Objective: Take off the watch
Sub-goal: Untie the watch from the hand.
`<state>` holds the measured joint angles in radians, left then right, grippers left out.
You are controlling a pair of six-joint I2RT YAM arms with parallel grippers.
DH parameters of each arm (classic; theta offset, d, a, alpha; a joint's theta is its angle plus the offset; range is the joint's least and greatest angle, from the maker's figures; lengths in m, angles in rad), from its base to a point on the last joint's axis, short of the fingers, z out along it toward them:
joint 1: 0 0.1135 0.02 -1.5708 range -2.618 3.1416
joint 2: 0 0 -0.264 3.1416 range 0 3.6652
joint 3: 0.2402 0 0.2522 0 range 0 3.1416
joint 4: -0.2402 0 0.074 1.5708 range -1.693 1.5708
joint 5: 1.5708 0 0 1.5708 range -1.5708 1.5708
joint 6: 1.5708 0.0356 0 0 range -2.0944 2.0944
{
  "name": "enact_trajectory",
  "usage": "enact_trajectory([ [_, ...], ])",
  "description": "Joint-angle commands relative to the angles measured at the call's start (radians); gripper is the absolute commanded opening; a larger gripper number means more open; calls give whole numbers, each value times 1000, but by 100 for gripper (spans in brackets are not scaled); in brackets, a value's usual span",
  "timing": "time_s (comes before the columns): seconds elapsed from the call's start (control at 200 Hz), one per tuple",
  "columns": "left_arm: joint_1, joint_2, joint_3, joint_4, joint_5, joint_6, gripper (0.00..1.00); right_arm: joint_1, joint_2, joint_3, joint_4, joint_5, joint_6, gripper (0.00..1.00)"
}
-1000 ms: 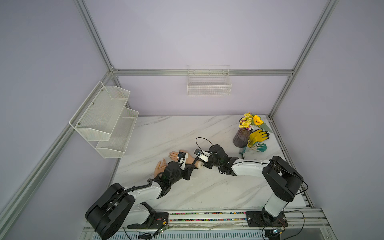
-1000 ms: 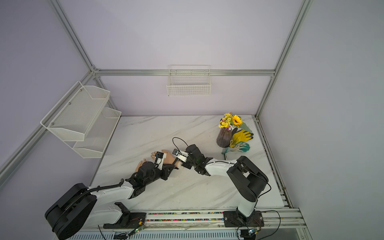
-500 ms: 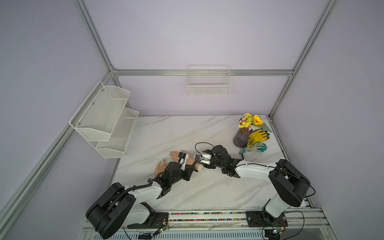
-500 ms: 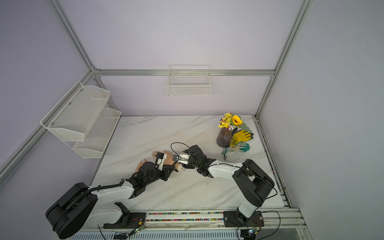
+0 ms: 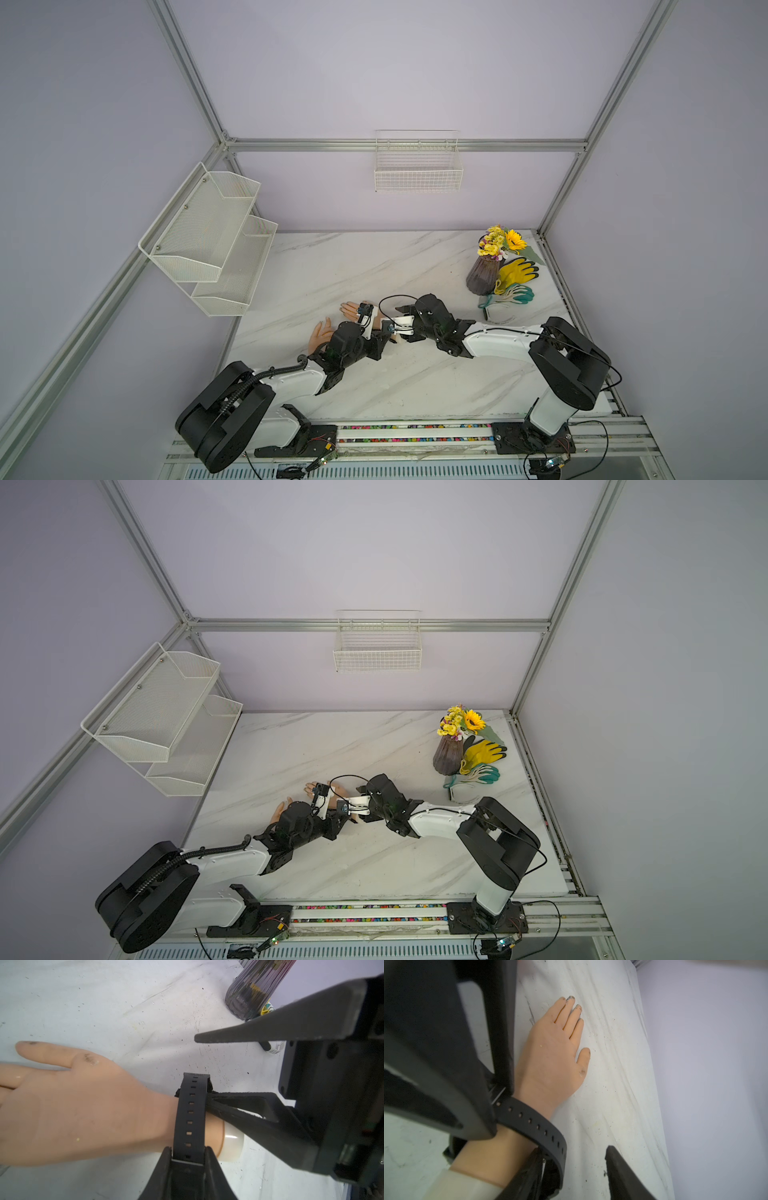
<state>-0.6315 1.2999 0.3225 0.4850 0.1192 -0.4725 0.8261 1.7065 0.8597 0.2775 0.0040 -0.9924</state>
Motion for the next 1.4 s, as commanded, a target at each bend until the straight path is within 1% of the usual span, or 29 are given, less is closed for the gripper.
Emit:
enact_trajectory([
  [0.0, -7, -4, 31, 38, 20, -14, 13, 13, 33, 24, 17, -27, -22, 49],
  [0.115, -7, 1, 35, 38, 28, -11, 13, 20, 58, 33, 13, -42, -20, 38],
  [0.12, -7, 2, 35, 38, 29, -11, 13, 20, 58, 33, 13, -42, -20, 36],
  [0.17, -7, 2, 34, 38, 30, -11, 13, 24, 66, 32, 12, -45, -19, 26],
  [0.21, -7, 3, 33, 38, 30, -11, 14, 26, 64, 26, 22, -50, -14, 20],
  [0.285, -7, 2, 33, 35, 25, -11, 13, 29, 59, 15, 31, -63, -10, 17],
  [0.385, -6, -3, 33, 28, 23, -11, 13, 30, 62, 12, 26, -80, 19, 8],
  [0.47, -7, -7, 28, 23, 9, -15, 13, 28, 68, 34, 35, -107, 125, 0],
  [0.53, -7, -13, 28, 16, 2, -17, 13, 26, 74, 56, 31, -137, 214, 0],
  [0.605, -7, -17, 26, 10, -1, -17, 13, 25, 93, 77, 49, -132, 309, 0],
  [0.695, -7, -20, 26, -1, 0, -18, 13, 29, 99, 80, 110, -127, 423, 0],
  [0.74, -7, -23, 22, -4, -4, -21, 13, 29, 97, 81, 148, -126, 502, 0],
  [0.805, -7, -31, 17, -6, -14, -27, 13, 30, 83, 60, 240, -149, 604, 0],
  [0.895, -7, -46, 12, -12, -32, -34, 13, 29, 43, -28, 418, -176, 701, 0],
  [0.975, -7, -56, 13, -29, -39, -32, 13, 29, 16, -93, 520, -153, 747, 0],
  [1.095, -7, -56, 7, -30, -38, -34, 13, 27, -13, -160, 603, -118, 788, 0],
  [1.22, -5, -61, 0, -29, -41, -44, 13, 18, -31, -221, 702, -111, 850, 0],
  [1.395, 1, -73, -21, -30, -46, -51, 13, -3, -14, -255, 769, -81, 919, 0],
])
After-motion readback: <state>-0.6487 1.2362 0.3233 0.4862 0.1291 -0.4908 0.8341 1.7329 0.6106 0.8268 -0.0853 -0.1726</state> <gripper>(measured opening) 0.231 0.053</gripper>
